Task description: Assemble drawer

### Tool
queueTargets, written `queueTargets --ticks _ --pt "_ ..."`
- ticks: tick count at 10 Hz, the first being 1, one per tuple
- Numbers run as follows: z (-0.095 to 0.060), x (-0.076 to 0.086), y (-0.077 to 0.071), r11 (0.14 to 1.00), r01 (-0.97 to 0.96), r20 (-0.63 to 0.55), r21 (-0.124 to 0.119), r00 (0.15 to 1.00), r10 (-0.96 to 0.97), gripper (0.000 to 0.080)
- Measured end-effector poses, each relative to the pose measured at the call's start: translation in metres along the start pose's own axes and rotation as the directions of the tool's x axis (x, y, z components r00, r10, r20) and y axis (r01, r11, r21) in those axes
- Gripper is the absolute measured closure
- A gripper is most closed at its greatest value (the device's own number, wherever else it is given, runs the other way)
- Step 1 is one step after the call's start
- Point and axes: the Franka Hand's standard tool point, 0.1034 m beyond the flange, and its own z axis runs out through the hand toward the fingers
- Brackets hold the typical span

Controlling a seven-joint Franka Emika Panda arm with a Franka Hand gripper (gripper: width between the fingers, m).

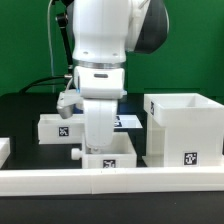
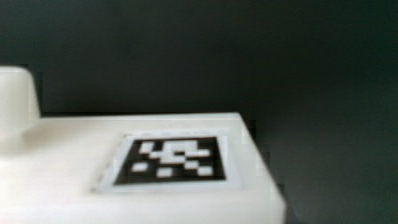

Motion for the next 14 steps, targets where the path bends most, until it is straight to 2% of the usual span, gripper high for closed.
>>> queueTargets --ticks 1,3,4,5,6,9,12,13,14 --pt "0.000 0.009 0.003 1.000 0.002 -0.003 -0.013 1.000 -0.002 0.0758" --pt "0.001 0.006 0.002 1.000 -0.004 -0.003 -0.013 1.000 0.004 0.0758" --pt "0.002 0.007 0.003 0.999 -0.005 -0.003 -0.039 1.000 0.005 0.0758" --pt "0.003 0.011 0.003 0.999 -0.004 -0.006 -0.039 1.000 0.004 0.0758" --pt "0.001 0.018 0.006 0.999 -0.006 -0.009 -0.050 1.000 0.005 0.0758" --pt "0.000 0.028 0.012 0.999 0.025 -0.004 -0.039 1.000 -0.026 0.0758" --pt "0.000 0.030 0.012 0.999 0.034 -0.002 -0.038 0.999 -0.034 0.0758" --pt "0.000 0.029 0.013 0.999 0.032 -0.002 -0.040 0.999 -0.032 0.0758" --pt "0.001 0.029 0.012 0.998 0.030 -0.003 -0.056 1.000 -0.031 0.0758"
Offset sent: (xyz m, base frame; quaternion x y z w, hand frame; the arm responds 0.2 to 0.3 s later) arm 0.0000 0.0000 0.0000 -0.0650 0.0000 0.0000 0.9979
